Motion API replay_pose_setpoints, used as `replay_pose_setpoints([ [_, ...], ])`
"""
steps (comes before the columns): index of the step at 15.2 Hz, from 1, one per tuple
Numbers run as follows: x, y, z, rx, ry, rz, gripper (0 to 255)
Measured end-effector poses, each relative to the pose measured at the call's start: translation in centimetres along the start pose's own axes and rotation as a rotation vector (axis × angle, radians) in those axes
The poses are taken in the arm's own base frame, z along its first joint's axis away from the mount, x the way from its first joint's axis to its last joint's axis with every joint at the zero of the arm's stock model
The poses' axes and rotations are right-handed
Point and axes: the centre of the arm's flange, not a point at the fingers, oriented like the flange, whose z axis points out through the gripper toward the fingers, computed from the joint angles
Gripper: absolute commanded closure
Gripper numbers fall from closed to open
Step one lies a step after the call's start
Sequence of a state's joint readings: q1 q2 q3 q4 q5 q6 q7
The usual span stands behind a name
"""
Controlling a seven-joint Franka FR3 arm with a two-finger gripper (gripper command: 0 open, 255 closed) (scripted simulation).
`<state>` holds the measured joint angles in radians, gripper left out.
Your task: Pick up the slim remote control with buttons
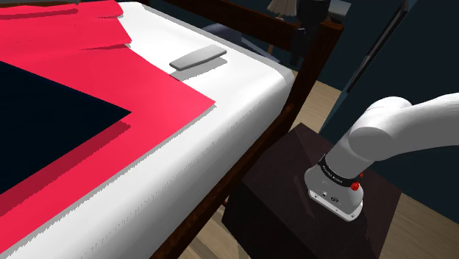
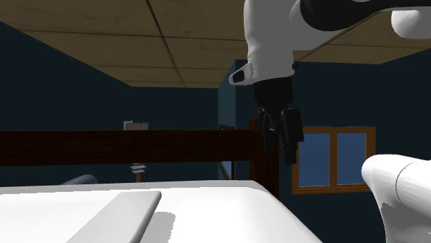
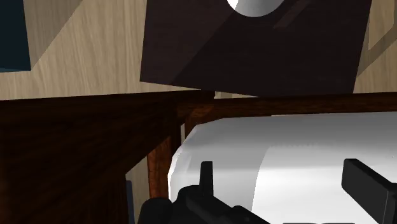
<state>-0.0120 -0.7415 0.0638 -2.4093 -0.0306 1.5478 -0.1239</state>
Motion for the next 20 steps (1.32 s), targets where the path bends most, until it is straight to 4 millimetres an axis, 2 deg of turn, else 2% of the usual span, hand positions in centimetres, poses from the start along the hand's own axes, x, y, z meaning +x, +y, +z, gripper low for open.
replay_pose_setpoints([
  [2, 0.1, -0.4, 0.0, 0.002, 0.001, 0.024, 0],
  [5, 0.8, -3.3, -0.4, 0.015, 0.009, 0.167, 0],
  [10, 3.6, -9.0, -0.9, 0.041, 0.021, 0.452, 0],
  [15, 8.0, -13.6, -1.6, 0.069, 0.034, 0.742, 0],
  [20, 13.3, -16.4, -2.5, 0.095, 0.048, 1.031, 0],
])
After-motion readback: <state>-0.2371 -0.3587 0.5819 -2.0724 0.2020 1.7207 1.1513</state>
